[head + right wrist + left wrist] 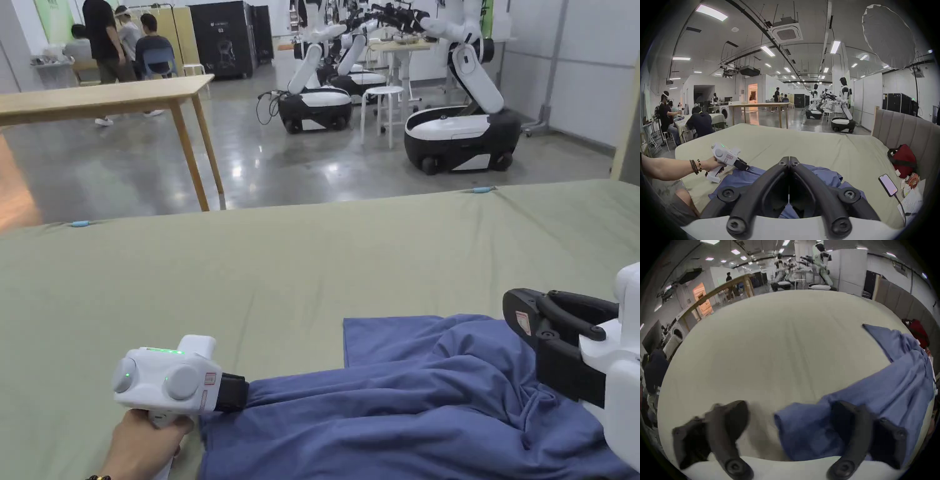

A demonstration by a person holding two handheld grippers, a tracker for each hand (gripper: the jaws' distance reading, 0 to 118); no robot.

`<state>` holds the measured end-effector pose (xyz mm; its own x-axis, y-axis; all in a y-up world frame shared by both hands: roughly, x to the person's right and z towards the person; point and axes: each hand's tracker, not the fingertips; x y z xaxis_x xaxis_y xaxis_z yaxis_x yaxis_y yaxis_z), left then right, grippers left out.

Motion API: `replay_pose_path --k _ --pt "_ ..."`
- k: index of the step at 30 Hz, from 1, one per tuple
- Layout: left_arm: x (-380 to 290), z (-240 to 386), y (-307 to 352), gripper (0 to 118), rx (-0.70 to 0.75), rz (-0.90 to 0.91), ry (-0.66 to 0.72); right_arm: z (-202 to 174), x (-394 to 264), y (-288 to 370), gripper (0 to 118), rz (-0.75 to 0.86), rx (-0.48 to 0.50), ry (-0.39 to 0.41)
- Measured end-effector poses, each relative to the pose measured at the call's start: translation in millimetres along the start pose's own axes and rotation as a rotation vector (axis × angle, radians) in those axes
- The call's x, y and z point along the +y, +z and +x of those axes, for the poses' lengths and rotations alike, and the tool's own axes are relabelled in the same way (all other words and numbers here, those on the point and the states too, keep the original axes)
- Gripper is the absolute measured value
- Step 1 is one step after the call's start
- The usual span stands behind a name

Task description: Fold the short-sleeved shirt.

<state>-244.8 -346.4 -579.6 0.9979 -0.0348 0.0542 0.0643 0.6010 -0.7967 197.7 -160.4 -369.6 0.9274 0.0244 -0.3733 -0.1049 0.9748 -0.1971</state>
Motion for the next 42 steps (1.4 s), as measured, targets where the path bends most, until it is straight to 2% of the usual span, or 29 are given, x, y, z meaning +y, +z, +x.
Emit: replay_pose_path --k 2,3,4,6,8,10,11,13,15,18,19,20,21,22,23,25,28,32,35,36,38,40,42 --pt "-6 10 11 74 -0.041 0.053 -0.065 0 -1 0 1 0.003 0.004 -0.015" --pt "-10 16 13 49 -0.048 0.054 -0.093 0 -1 -1 1 0.006 0.006 -0.022" --pt "-12 22 13 32 -0.038 0.048 -0.116 0 -1 -1 1 0.007 0.009 -0.025" --pt "-11 29 16 8 -0.005 0.06 -0.165 1 0 -1 1 0.007 0.009 -0.027" --pt "-10 32 24 4 0.0 0.071 -0.164 3 2 3 1 0.008 0.001 -0.021" --pt "-4 23 38 2 -0.068 0.114 -0.116 11 5 6 1 0.009 -0.007 -0.019" --pt "0 22 47 2 -0.115 0.131 -0.076 19 8 6 1 -0.001 -0.014 -0.022" --pt "7 19 67 2 -0.1 0.192 -0.051 42 14 3 1 -0.056 -0.029 -0.05" --pt "15 17 86 2 -0.123 0.24 -0.044 69 12 -4 1 -0.096 -0.116 -0.037" --pt "25 14 113 2 -0.142 0.313 -0.037 120 -5 -21 1 -0.262 -0.221 -0.02" --pt "26 15 118 2 -0.139 0.322 -0.043 136 -13 -26 8 -0.301 -0.212 -0.038" --pt "27 16 121 2 -0.131 0.331 -0.051 154 -26 -31 36 -0.336 -0.199 -0.065" --pt "28 17 123 2 -0.126 0.337 -0.05 167 -38 -34 94 -0.356 -0.227 -0.095" --pt "29 18 122 2 -0.126 0.332 -0.045 177 -49 -39 118 -0.382 -0.257 -0.123" --pt "26 23 126 2 -0.129 0.334 -0.035 188 -62 -47 117 -0.454 -0.277 -0.14" --pt "24 26 126 2 -0.134 0.328 -0.027 210 -88 -53 117 -0.474 -0.273 -0.132" --pt "22 31 124 2 -0.14 0.316 -0.019 241 -125 -67 117 -0.571 -0.315 -0.191" --pt "22 37 121 2 -0.14 0.301 -0.024 254 -143 -95 116 -0.635 -0.299 -0.264" --pt "22 41 118 2 -0.134 0.287 -0.029 254 -152 -112 107 -0.649 -0.278 -0.286" --pt "22 43 118 2 -0.133 0.284 -0.031 250 -155 -117 94 -0.676 -0.27 -0.284" --pt "21 45 119 2 -0.132 0.282 -0.029 234 -158 -123 51 -0.674 -0.225 -0.264" --pt "22 43 114 2 -0.132 0.28 -0.034 215 -162 -125 18 -0.659 -0.231 -0.215" --pt "21 45 113 2 -0.131 0.272 -0.04 208 -164 -131 13 -0.663 -0.199 -0.225"
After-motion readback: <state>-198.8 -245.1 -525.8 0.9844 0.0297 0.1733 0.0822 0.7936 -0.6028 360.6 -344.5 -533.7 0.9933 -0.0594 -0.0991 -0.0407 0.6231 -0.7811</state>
